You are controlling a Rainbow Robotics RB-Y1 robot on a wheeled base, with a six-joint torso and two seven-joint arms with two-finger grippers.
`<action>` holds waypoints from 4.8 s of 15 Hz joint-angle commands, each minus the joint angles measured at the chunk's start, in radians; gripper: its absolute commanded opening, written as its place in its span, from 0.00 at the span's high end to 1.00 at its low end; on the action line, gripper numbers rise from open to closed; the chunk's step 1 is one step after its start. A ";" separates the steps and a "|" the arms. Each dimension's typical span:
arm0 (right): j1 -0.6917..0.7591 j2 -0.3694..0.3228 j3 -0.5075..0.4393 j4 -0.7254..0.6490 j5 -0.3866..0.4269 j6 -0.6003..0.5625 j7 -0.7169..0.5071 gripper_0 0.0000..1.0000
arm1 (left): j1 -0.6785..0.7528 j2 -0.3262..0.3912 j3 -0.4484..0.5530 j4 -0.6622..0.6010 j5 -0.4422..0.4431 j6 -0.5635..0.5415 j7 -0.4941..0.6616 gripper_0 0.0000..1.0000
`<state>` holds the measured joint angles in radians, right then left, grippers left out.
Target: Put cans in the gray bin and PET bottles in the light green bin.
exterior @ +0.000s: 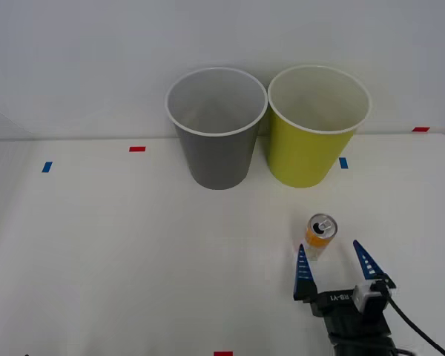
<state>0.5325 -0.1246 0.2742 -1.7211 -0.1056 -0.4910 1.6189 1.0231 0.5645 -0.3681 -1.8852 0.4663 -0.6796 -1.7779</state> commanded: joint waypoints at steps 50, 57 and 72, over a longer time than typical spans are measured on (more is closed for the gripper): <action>-0.689 -0.076 -0.168 -0.696 -0.233 1.508 -0.031 1.00 | 0.000 0.000 0.000 0.000 0.000 0.000 0.000 0.00; -1.043 -0.055 -0.171 -0.397 -0.253 1.508 -0.137 1.00 | 0.000 0.000 0.000 0.000 0.000 0.000 0.000 0.00; -1.290 0.005 -0.056 0.086 -0.200 1.154 -0.134 1.00 | 0.000 0.000 0.000 0.000 0.000 0.000 0.000 0.00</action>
<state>-0.7572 -0.1239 0.2134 -1.6445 -0.3080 0.6631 1.4833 1.0232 0.5645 -0.3682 -1.8853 0.4663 -0.6796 -1.7779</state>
